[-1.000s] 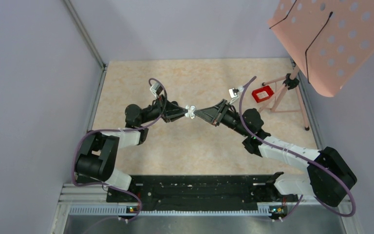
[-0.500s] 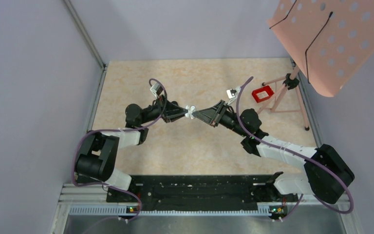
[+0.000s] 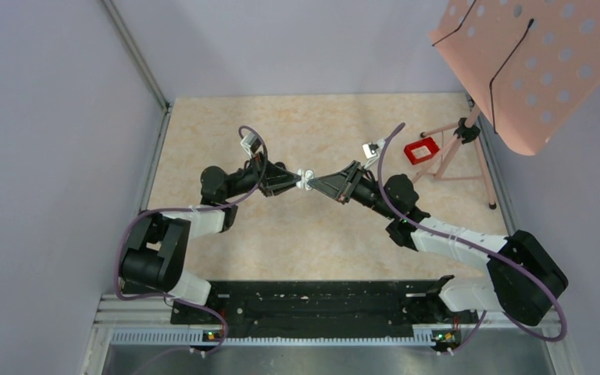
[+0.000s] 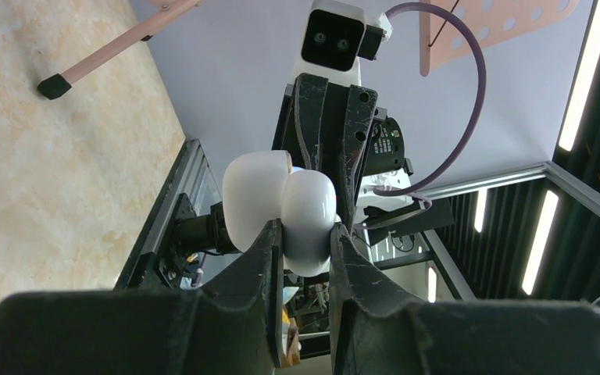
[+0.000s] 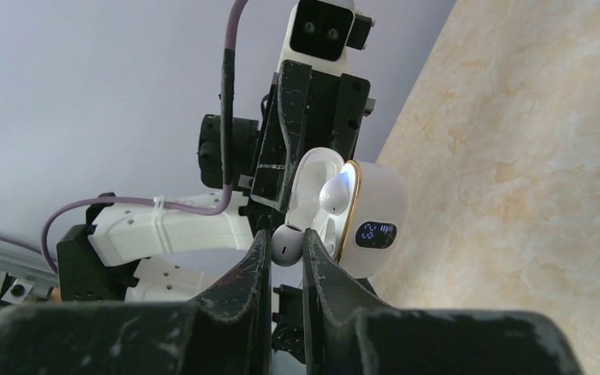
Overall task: Insert the wireless bluetooth earbuds into the charging case
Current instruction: Insert the left earbud into the left side groove of the charging case.
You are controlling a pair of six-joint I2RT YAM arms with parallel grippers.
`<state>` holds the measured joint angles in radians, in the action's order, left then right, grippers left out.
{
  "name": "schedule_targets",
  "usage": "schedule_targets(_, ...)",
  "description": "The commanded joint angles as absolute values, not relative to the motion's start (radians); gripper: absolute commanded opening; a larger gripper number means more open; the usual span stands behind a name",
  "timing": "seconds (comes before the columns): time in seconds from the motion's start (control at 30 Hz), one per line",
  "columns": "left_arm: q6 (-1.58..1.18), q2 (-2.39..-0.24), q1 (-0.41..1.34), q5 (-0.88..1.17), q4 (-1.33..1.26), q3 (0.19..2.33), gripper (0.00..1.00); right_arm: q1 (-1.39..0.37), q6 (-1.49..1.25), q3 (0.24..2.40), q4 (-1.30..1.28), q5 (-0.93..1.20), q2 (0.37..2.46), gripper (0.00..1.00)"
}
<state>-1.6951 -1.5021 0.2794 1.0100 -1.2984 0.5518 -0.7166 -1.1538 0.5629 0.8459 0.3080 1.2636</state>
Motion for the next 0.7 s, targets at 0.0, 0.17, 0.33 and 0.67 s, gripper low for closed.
schedule_targets(0.0, -1.686, -1.457, 0.281, 1.011, -1.344, 0.584, 0.0, -0.728, -1.111, 0.595, 0.802, 0.297, 1.262, 0.0)
schedule_targets(0.17, -1.684, -1.456, 0.281, 1.011, -1.341, 0.582, 0.0, -0.727, -1.101, 0.614, 0.775, 0.303, 1.261, 0.11)
schedule_targets(0.33, -1.684, -1.456, 0.281, 1.011, -1.336, 0.584, 0.0, -0.727, -1.087, 0.63, 0.74, 0.302, 1.255, 0.21)
schedule_targets(0.67, -1.687, -1.461, 0.281, 1.015, -1.331, 0.595, 0.0, -0.729, -1.053, 0.658, 0.645, 0.283, 1.232, 0.3)
